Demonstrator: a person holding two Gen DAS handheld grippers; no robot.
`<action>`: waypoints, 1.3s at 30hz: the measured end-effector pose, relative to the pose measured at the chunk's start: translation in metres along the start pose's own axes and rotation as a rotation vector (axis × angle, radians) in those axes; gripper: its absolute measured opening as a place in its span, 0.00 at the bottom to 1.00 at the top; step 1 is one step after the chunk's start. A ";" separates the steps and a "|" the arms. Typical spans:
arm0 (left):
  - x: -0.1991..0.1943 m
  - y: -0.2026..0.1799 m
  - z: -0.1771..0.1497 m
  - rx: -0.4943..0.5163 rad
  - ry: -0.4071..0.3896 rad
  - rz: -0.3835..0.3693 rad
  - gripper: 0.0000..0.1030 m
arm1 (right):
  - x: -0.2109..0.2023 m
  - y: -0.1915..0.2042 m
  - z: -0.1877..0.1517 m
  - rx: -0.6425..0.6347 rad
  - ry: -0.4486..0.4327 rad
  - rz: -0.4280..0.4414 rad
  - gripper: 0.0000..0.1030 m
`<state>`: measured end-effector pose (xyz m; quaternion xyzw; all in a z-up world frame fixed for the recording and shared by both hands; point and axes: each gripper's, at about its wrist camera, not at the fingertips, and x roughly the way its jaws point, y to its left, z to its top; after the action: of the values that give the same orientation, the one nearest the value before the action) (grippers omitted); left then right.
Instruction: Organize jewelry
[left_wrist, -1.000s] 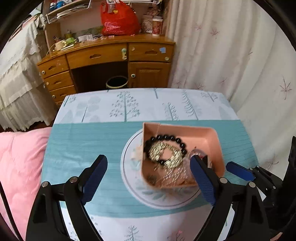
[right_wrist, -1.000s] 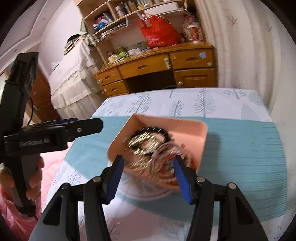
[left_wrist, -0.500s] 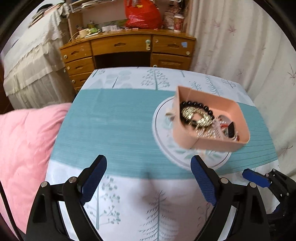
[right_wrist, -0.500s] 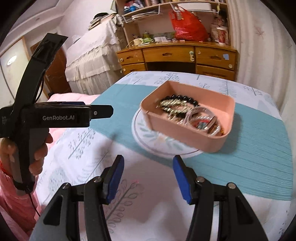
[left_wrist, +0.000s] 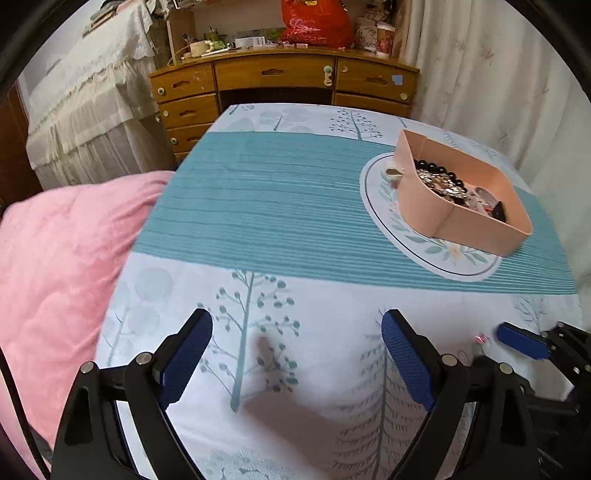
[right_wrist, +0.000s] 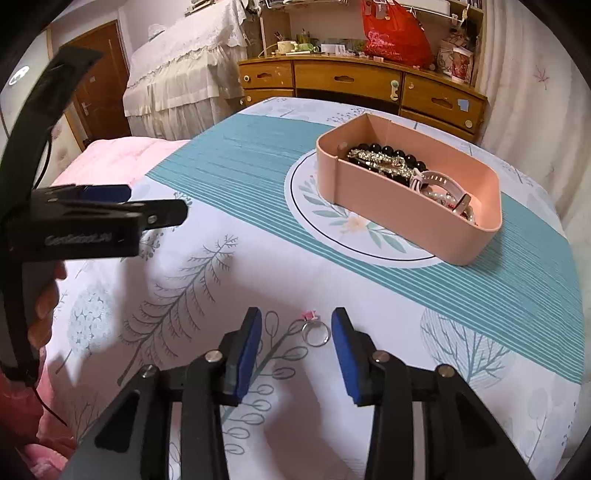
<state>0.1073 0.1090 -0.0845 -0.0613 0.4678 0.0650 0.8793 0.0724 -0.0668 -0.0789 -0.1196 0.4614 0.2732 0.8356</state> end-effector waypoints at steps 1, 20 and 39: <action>0.000 0.002 -0.002 -0.008 0.002 -0.018 0.89 | 0.001 0.000 0.000 0.002 0.004 -0.001 0.34; -0.012 0.005 -0.014 0.001 -0.031 -0.011 0.89 | 0.010 -0.005 0.003 0.031 0.062 -0.001 0.05; -0.019 -0.020 -0.020 0.053 -0.018 -0.030 0.89 | -0.046 -0.046 0.086 0.059 -0.214 -0.005 0.05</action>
<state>0.0839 0.0848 -0.0787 -0.0447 0.4603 0.0399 0.8857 0.1394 -0.0815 0.0035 -0.0662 0.3771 0.2687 0.8839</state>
